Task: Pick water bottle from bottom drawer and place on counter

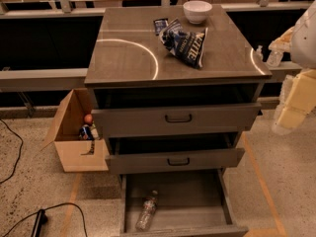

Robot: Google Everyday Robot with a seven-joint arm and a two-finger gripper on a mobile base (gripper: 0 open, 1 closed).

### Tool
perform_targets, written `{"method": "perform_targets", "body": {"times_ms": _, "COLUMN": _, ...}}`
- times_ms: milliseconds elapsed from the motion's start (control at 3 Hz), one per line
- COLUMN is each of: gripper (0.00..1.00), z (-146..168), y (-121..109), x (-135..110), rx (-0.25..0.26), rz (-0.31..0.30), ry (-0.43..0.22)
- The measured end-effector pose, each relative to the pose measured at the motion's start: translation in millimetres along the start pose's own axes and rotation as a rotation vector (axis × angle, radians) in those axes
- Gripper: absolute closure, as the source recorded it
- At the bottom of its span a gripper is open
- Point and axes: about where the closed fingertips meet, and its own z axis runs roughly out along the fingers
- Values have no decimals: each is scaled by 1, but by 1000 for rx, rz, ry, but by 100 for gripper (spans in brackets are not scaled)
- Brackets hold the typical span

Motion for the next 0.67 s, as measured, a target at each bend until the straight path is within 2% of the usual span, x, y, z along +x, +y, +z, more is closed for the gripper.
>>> {"method": "perform_targets", "body": {"times_ms": 333, "gripper": 0, "z": 0, "y": 0, "x": 0, "rx": 0, "rz": 0, "ry": 0}}
{"method": "perform_targets", "body": {"times_ms": 667, "gripper": 0, "z": 9, "y": 5, "x": -3, "rx": 21, "rz": -51, "ry": -29}}
